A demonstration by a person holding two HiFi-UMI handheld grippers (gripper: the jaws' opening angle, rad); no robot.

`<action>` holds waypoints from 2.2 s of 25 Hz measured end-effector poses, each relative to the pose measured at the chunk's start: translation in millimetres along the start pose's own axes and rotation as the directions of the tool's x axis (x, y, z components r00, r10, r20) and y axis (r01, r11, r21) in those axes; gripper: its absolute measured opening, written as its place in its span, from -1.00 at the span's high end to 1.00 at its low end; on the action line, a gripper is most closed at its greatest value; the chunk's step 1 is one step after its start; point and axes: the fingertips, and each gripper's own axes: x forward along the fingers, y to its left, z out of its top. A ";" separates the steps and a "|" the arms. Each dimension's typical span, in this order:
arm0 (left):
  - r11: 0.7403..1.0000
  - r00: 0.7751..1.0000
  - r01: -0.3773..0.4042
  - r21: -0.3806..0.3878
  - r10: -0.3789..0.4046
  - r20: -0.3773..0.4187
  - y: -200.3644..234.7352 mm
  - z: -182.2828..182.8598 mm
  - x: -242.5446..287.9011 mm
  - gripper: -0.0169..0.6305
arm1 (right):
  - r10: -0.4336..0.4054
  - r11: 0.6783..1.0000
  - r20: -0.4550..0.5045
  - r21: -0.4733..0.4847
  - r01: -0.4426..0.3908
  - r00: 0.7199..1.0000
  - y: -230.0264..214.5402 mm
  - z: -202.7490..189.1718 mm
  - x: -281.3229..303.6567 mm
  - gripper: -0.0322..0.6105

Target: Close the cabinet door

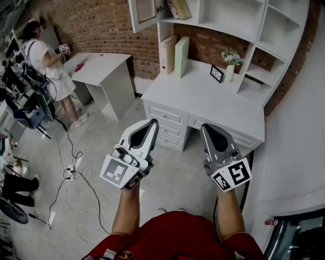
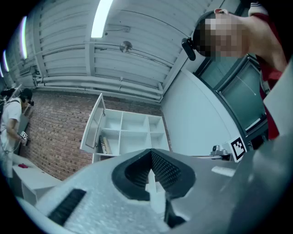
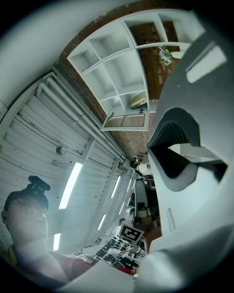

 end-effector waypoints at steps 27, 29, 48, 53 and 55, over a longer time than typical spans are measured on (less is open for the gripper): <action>0.998 0.998 -0.064 -0.018 0.064 0.006 133.8 -31.2 -27.4 0.94 | 0.083 0.995 0.029 0.049 -0.085 0.996 7.3 -50.5 112.2 0.86; 0.997 0.997 -0.074 -0.002 0.074 -0.001 156.0 -38.6 -5.9 0.94 | 0.089 0.994 0.053 0.054 -0.092 0.995 -16.8 -54.8 133.8 0.86; 0.980 0.982 -0.176 0.096 0.181 -0.054 331.7 -96.7 206.1 0.94 | 0.206 0.973 0.126 0.083 -0.217 0.970 -224.8 -104.3 323.4 0.86; 0.973 0.977 -0.196 0.119 0.204 -0.055 366.4 -91.8 227.9 0.94 | 0.230 0.967 0.120 0.080 -0.241 0.966 -233.7 -109.9 350.7 0.86; 0.971 0.976 -0.205 0.123 0.212 -0.051 383.6 -89.4 233.3 0.94 | 0.231 0.968 0.113 0.074 -0.240 0.966 -236.3 -111.5 359.4 0.86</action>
